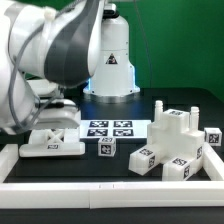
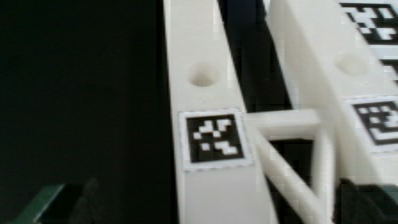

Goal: Assemble chair

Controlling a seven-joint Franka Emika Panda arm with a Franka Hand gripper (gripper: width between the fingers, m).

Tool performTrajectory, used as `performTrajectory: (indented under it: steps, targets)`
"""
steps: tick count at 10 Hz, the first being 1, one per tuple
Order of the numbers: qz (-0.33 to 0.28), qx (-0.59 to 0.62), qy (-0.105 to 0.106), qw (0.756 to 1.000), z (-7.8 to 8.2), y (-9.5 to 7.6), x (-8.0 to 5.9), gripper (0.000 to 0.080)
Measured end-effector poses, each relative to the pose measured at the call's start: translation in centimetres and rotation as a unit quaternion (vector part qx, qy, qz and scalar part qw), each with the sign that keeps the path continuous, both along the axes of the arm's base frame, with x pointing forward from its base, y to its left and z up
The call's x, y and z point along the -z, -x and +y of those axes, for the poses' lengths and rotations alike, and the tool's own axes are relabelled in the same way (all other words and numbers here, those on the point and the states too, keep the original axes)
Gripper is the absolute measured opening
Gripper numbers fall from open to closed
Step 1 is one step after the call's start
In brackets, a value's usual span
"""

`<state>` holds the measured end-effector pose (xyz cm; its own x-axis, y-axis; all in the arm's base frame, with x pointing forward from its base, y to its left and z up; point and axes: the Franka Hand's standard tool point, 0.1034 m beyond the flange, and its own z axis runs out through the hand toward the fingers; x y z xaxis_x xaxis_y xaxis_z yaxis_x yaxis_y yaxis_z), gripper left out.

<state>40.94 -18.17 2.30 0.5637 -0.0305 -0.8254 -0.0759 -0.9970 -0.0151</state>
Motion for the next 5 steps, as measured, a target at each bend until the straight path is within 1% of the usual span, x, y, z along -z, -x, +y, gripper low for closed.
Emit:
performTrajectory:
  steps: [1,2,5]
  targets:
    - [-0.002,0.001,0.004,1.0,0.03,-0.02,0.64,0.0649]
    - [-0.008,-0.001,0.003,1.0,0.12,-0.02,0.47,0.0649]
    - [-0.004,0.0,0.003,1.0,0.03,0.19,0.66,0.0649]
